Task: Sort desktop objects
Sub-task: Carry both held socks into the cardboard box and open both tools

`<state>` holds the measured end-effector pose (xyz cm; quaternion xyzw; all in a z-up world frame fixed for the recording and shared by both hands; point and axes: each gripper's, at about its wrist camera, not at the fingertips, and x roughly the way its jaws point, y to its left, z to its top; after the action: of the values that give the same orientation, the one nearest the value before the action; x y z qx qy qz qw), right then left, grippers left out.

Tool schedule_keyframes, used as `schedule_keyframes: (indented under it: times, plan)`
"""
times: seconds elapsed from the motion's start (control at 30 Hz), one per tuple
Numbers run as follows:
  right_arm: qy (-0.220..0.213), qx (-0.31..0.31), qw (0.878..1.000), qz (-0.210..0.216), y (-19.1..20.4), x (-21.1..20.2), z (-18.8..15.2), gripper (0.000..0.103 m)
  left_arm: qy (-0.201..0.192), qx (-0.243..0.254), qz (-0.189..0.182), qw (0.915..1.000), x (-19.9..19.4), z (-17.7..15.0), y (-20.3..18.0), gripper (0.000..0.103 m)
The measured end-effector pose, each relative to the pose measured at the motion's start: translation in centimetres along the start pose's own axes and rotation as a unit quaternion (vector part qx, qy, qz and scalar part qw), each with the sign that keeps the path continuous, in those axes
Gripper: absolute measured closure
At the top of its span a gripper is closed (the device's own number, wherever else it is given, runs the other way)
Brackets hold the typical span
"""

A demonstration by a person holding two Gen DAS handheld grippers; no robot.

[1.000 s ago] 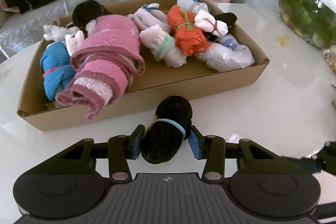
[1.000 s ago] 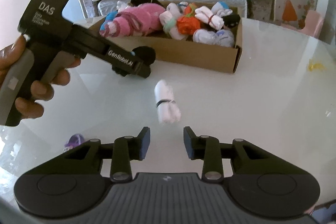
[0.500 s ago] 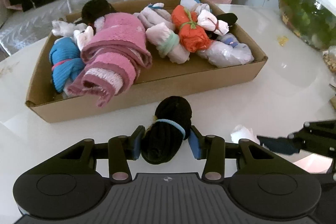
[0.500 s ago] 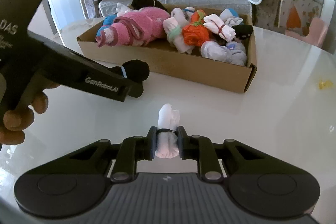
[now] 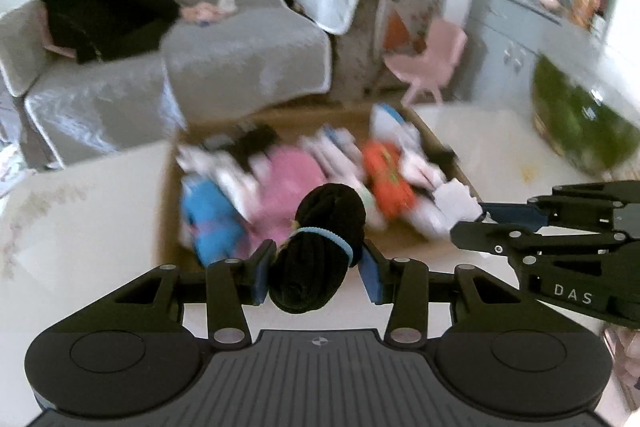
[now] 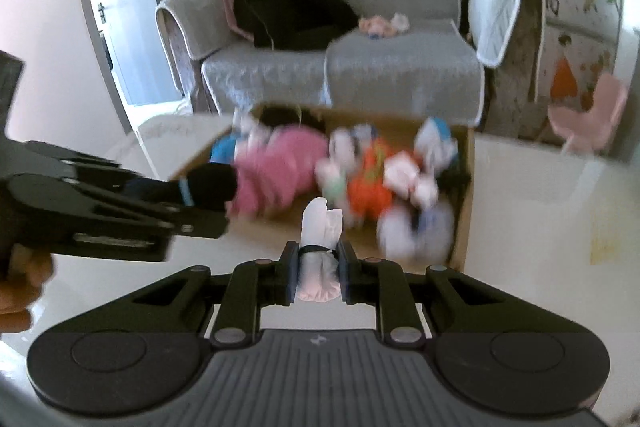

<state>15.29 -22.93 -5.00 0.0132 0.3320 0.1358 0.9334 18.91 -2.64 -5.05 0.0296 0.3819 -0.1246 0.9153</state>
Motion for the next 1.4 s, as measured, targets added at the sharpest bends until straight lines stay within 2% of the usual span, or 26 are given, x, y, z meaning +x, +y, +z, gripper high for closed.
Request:
schedule_keyframes:
  times: [0.17,0.33,0.6,0.93,1.07,1.23,1.3,1.4]
  plan:
    - [-0.007,-0.012,1.0,0.007,-0.8,2.6,4.0,0.085,0.005,-0.031,0.023,0.9992,2.1,4.1,3.1,0.051]
    - [0.004,-0.019,1.0,0.004,-1.4,4.7,5.4,0.085,0.018,-0.037,0.043,0.9982,5.2,6.5,4.4,0.051]
    - [0.035,-0.035,0.999,-0.018,-1.4,7.7,5.9,0.085,0.043,-0.052,0.046,0.9967,9.3,6.5,5.5,0.051]
    - [0.052,-0.044,0.997,-0.033,-1.2,9.3,6.1,0.082,0.049,-0.056,0.032,0.9967,10.0,5.4,5.8,0.05]
    - [0.047,-0.05,0.997,-0.038,-1.1,8.9,6.5,0.07,0.045,-0.067,0.034,0.9961,9.3,5.3,5.9,0.037]
    - [0.027,-0.047,0.998,-0.03,-0.5,5.6,6.4,0.069,0.03,-0.074,0.025,0.9965,6.5,4.7,6.2,0.034]
    - [0.019,-0.047,0.999,-0.017,0.2,3.2,5.3,0.066,0.016,-0.081,0.021,0.9963,4.9,4.1,6.4,0.026]
    - [0.015,-0.049,0.999,0.007,1.5,-0.1,2.0,0.056,0.005,-0.087,0.019,0.996,2.9,3.1,6.3,0.024]
